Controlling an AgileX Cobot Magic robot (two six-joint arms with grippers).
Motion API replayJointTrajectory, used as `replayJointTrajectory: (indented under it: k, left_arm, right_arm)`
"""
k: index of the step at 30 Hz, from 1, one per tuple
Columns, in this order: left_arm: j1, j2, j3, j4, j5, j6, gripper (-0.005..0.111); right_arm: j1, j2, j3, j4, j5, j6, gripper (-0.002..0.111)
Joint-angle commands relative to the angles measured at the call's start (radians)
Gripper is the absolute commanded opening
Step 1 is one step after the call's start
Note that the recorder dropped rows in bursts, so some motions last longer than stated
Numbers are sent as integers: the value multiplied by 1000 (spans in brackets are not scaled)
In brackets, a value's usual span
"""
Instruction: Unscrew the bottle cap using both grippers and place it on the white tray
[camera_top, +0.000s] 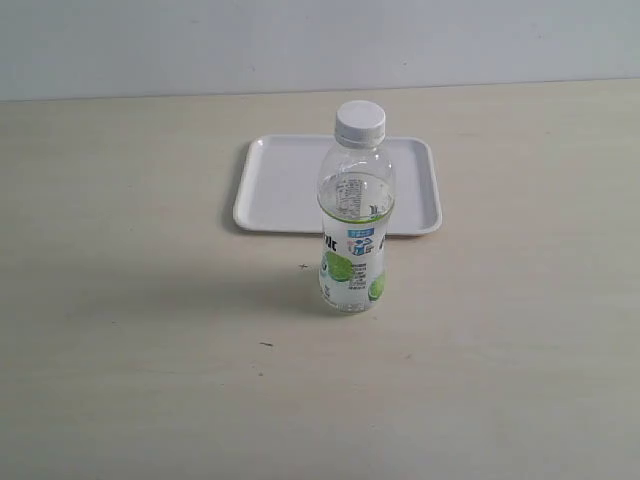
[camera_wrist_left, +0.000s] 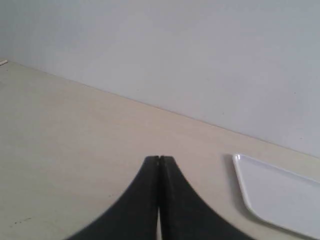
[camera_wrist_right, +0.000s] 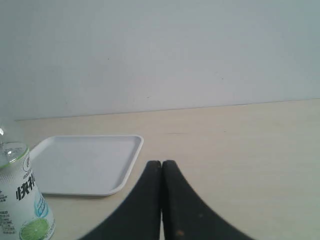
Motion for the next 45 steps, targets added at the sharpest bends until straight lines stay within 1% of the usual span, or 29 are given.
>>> replayJointTrajectory:
  k: [1, 8, 25, 26, 27, 29, 32, 33, 35, 40, 42, 45]
  left_arm:
    - [-7, 2, -2, 7, -14, -12, 0]
    - [-7, 2, -2, 7, -39, -12, 0]
    - [-7, 2, -2, 7, -34, -8, 0]
    - [-7, 2, -2, 7, -27, -8, 0]
    - [-7, 2, -2, 7, -27, -8, 0]
    - [-7, 2, -2, 7, -31, -8, 0]
    - [-7, 2, -2, 1, -27, -31, 0]
    - [-7, 2, -2, 1, -36, -33, 0]
    - [-7, 2, -2, 1, -59, -33, 0]
    - [-7, 2, -2, 3, -86, -41, 0]
    - [-7, 2, -2, 10, -160, -41, 0]
    - [-7, 5, -2, 10, -273, -41, 0]
  right_arm:
    - [-6, -6, 5, -2, -2, -4, 0]
    - [-6, -6, 5, -2, -2, -4, 0]
    - [-6, -6, 5, -8, -17, -6, 0]
    - [-6, -6, 5, 1, -105, -4, 0]
    - [-6, -6, 5, 58, -154, 18, 0]
    - [-6, -6, 5, 138, -161, 78, 0]
    - [-6, -6, 5, 142, -152, 70, 0]
    - [-6, -6, 5, 112, -137, 0, 0]
    - [-6, -6, 5, 42, -93, -73, 0]
    - [-6, -6, 5, 78, -100, -72, 0]
    - [-6, -6, 5, 89, -100, -27, 0]
    - [-6, -6, 5, 155, -97, 27, 0]
